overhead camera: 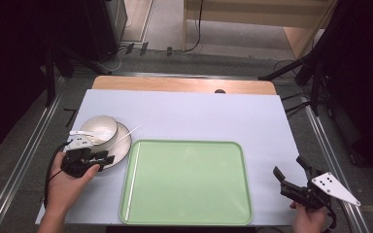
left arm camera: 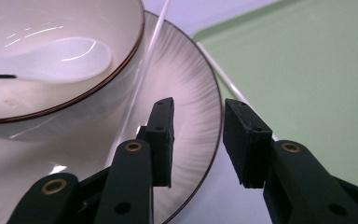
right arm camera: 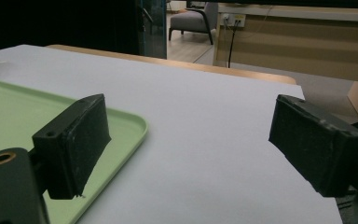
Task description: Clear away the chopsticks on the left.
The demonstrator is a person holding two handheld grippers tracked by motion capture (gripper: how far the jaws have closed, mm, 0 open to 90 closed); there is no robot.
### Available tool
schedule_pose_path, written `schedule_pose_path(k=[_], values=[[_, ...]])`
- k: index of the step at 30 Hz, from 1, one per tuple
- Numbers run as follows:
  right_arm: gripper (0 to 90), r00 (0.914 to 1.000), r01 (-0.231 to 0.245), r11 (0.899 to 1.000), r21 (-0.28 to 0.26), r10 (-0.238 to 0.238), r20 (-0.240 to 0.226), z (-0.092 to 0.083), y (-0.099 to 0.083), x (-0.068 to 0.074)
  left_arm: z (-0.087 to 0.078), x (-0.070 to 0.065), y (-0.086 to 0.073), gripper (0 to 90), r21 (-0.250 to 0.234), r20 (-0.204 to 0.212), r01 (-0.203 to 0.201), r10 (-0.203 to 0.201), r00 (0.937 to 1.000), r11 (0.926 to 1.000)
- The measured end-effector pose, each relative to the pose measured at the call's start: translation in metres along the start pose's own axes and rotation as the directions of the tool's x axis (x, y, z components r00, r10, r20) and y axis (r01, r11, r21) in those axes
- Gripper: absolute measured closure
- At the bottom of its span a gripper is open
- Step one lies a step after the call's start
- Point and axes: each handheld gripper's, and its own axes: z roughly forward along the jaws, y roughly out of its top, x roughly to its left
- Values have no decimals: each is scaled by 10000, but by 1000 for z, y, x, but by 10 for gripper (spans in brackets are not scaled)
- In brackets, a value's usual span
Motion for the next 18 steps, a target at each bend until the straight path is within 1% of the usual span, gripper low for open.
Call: schedule_pose_path(k=[1,3,5,9,12,16,18], values=[[124,10000,-13,10000,-7,13,5,0,0,0,-1,2,-1,633,20,-101,-26,27,9999,10000],[124,10000,-8,10000,-1,8,14,0,0,0,-4,7,-2,633,-87,-154,-5,4,9999,10000],[124,10000,11,10000,18,-11,28,0,0,1,-8,12,-4,634,-236,-217,127,-132,9997,9996],[124,10000,3,10000,24,-3,14,0,0,1,-12,22,-8,632,-224,-372,304,-312,9988,9993],[124,10000,-25,10000,34,25,42,-1,0,0,-11,26,-12,634,-135,-524,423,-429,9977,9990],[124,10000,-44,10000,28,44,38,-1,0,0,-6,28,-14,639,69,-686,432,-426,9967,9990],[124,10000,-43,10000,24,43,27,0,0,0,-3,28,-14,639,149,-690,398,-387,9969,9991]])
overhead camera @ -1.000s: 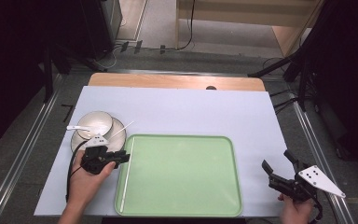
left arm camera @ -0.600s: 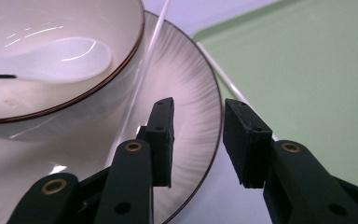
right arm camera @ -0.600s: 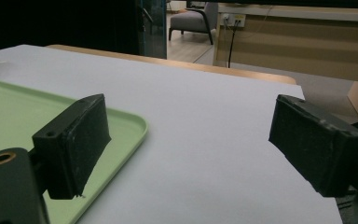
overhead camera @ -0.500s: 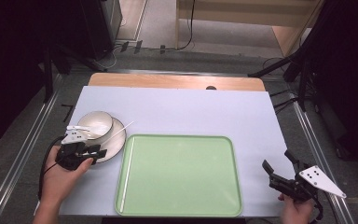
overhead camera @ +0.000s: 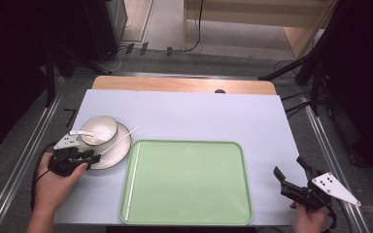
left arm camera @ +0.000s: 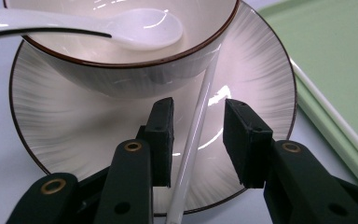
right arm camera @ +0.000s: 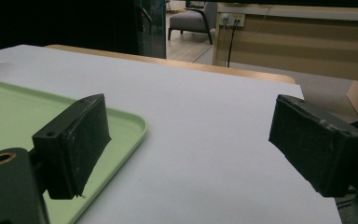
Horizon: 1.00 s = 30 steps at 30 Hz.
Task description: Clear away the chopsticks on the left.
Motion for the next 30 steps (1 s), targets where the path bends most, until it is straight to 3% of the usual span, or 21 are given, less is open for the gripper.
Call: schedule_pose_path(k=[7,13,18,20,25,30], values=[[124,10000,29,10000,-2,-29,-8,0,0,0,9,-1,-1,666,309,-513,-156,172,9985,9994],[124,10000,30,10000,7,-30,-25,1,0,0,12,-3,-1,757,362,-336,-309,321,9989,9989],[124,10000,3,10000,26,-3,-24,1,0,0,12,-7,-1,844,464,209,-723,714,9972,9963],[124,10000,29,10000,10,-29,-19,1,0,0,12,-9,-1,849,481,91,-869,865,9962,9951],[124,10000,-3,10000,5,3,-4,0,0,0,6,-13,1,851,315,34,-753,752,9972,9967],[124,10000,-5,10000,10,5,10,0,0,-1,1,-24,6,851,39,302,-715,713,9970,9974]])
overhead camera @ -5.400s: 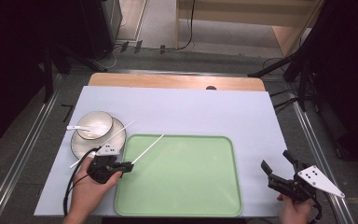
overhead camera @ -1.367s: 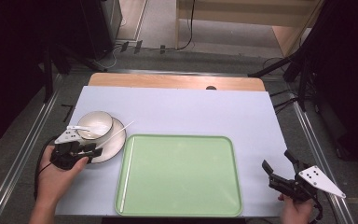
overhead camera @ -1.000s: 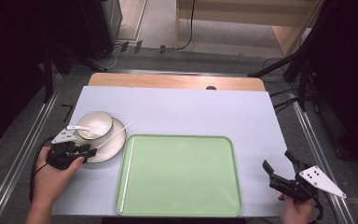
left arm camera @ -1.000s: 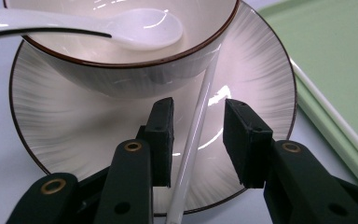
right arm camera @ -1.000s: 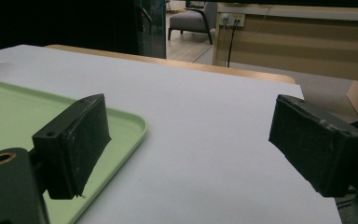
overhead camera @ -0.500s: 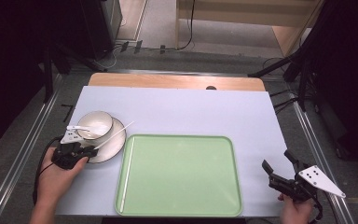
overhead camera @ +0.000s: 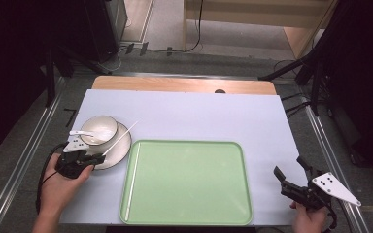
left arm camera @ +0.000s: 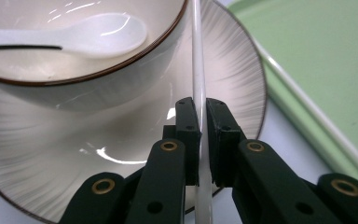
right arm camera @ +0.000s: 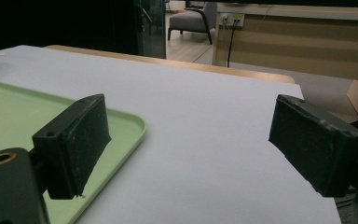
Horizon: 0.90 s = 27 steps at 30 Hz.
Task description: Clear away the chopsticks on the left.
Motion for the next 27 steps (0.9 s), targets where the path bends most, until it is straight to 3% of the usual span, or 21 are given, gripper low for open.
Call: schedule_pose_path(k=[6,10,17,23,27], values=[[124,10000,1,10000,-13,-1,5,0,0,0,2,-22,7,852,-24,574,-68,69,9983,10000],[124,10000,4,10000,-22,-4,-2,0,0,0,9,-45,12,851,-23,1041,-80,82,9945,10000],[124,10000,39,10000,-35,-39,-6,0,1,0,28,-92,16,851,409,1712,-381,305,9848,9984],[124,10000,31,10000,-41,-31,-7,0,1,0,43,-117,13,851,564,2412,104,-237,9702,9984],[124,10000,49,10000,-44,-49,-36,1,1,0,50,-133,12,851,832,2552,-45,-169,9667,9965]])
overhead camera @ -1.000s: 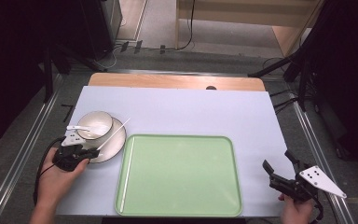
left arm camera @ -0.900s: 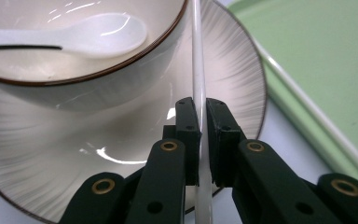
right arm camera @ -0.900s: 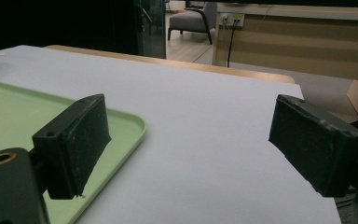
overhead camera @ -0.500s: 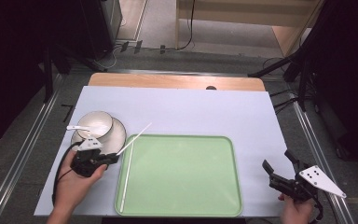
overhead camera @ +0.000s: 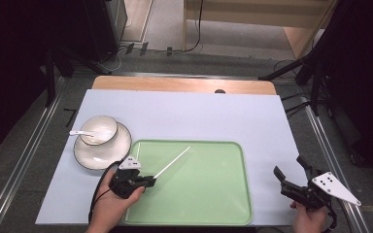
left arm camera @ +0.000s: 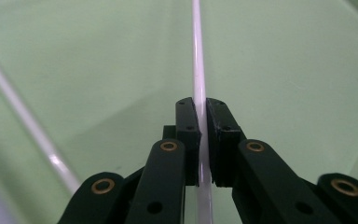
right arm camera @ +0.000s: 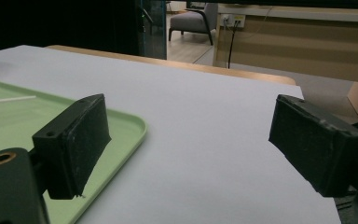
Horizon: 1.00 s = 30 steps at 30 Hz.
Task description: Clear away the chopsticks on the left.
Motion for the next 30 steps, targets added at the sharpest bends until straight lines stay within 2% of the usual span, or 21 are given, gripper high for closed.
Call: schedule_pose_path(k=[8,10,14,22,25,27,28,29,30], values=[[124,10000,-34,10000,-8,34,30,0,0,0,14,-8,-7,850,520,32,196,-198,9998,9985],[124,10000,-30,10000,-14,30,19,0,0,0,14,-9,-8,847,488,-35,170,-169,9999,9987],[124,10000,-35,10000,-8,35,8,0,0,0,14,-5,-9,845,430,251,535,-546,9982,9976],[124,10000,-21,10000,-30,21,6,0,0,1,14,-10,-9,808,450,66,46,-49,10000,9990],[124,10000,-49,10000,-29,49,14,0,0,0,13,-8,-8,805,503,174,-2,-6,9998,9987],[124,10000,-77,10000,-23,77,35,0,0,0,11,-7,-4,743,622,38,-195,193,9998,9979],[124,10000,-88,10000,-25,88,29,0,0,0,8,-6,-1,703,445,86,-290,286,9996,9986],[124,10000,-61,10000,-39,61,-5,0,0,0,5,-4,3,706,120,259,-165,161,9995,9998],[124,10000,-26,10000,-46,26,-28,0,0,0,2,-2,8,724,-144,241,-86,90,9997,9999]])
